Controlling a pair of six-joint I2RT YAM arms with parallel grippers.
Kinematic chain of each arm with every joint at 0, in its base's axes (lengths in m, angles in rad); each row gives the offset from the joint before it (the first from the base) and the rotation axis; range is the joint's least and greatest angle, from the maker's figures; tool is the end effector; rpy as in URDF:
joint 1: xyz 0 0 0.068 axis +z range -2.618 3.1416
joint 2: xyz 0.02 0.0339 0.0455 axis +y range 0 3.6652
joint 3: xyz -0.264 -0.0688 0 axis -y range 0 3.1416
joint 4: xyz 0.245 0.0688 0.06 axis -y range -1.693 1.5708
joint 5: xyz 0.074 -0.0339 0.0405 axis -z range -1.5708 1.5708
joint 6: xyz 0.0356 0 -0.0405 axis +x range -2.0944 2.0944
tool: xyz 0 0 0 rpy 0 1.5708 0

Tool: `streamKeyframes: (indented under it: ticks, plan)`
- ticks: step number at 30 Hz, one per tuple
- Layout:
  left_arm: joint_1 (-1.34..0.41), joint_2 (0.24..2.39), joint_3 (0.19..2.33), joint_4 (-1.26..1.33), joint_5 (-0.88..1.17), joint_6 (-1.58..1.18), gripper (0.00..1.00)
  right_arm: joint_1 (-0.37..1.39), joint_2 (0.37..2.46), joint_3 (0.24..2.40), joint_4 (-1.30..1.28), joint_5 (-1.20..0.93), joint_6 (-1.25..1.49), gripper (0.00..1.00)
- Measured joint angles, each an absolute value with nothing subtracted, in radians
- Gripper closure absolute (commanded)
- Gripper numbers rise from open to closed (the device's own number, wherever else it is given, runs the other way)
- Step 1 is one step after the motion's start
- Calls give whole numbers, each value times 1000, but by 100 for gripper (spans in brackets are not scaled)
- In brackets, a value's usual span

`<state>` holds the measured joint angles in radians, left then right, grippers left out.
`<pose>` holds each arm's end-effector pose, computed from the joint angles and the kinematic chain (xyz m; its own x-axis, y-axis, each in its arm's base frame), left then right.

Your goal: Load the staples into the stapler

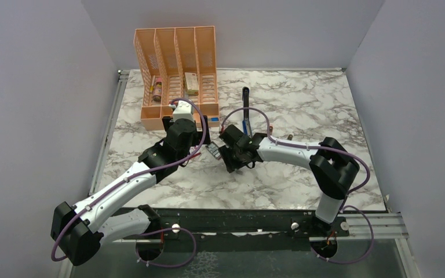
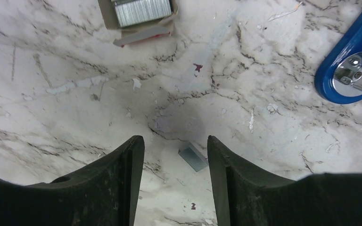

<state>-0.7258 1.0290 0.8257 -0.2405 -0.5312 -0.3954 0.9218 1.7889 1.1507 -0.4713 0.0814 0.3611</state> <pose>0.1844 -0.1395 0.3040 -0.3850 -0.1024 -0.9172 0.0886 0.9851 -0.1471 0.2189 0.2838 0.1754 -0.7791 -0.4444 -0.4421 -0.5312 0.8426 0.0891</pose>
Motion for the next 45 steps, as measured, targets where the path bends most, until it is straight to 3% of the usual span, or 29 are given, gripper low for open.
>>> streamKeyframes:
  ticks: [9,15,19,35,45]
  plan:
    - [-726,1029,826,-241,-531,-395,1,922,1810,1191,-506,155,455,61]
    - [-726,1029,826,-241,-531,-395,1,922,1811,1184,-518,128,393,50]
    - [-726,1029,826,-241,-530,-395,1,923,1810,1162,-523,78,300,49]
    - [-726,1032,826,-241,-530,-395,1,923,1853,1205,-585,21,102,70]
    - [-726,1033,826,-241,-530,-395,1,923,1865,1224,-624,85,300,75]
